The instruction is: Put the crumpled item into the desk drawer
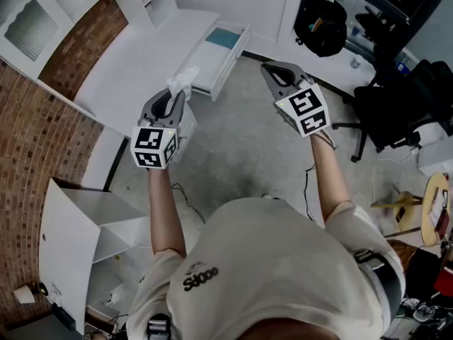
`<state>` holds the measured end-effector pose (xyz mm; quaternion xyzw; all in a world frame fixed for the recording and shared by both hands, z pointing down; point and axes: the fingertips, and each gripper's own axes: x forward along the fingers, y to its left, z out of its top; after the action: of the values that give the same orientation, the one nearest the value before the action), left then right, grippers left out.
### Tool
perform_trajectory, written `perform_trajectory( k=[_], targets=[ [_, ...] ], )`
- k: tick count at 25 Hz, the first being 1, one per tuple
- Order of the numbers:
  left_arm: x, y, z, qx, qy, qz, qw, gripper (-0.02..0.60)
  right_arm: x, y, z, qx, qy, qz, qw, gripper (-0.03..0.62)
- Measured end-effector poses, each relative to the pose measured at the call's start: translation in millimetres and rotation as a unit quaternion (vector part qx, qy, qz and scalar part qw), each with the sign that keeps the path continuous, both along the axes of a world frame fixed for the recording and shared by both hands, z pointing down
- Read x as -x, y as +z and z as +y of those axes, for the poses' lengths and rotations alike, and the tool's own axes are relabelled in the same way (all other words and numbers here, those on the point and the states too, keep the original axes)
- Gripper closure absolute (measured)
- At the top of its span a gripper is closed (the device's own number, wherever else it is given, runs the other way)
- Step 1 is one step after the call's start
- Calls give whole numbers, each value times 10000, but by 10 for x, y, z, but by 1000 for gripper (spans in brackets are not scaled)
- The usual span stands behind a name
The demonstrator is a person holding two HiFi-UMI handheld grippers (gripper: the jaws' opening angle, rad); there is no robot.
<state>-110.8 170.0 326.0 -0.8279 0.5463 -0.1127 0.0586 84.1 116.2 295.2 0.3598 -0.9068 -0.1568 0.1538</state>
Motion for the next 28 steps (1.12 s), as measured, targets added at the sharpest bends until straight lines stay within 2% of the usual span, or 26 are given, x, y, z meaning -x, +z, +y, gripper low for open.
perform_trajectory(
  k=[8, 18, 25, 28],
  targets=[
    [170, 45, 92, 55, 149, -43, 9999, 495, 130, 35, 122, 207, 60, -284, 9994, 588],
    [537, 157, 259, 145, 336, -20, 9993, 495, 363, 149, 334, 324, 377, -250, 9984, 588],
    [723, 130, 327, 81, 299, -26, 9995, 495, 559, 155, 395, 272, 334, -180, 9989, 588],
    [845, 101, 343, 53, 306, 132, 9994, 495, 682, 130, 340, 273, 315, -247, 9988, 588]
  ],
)
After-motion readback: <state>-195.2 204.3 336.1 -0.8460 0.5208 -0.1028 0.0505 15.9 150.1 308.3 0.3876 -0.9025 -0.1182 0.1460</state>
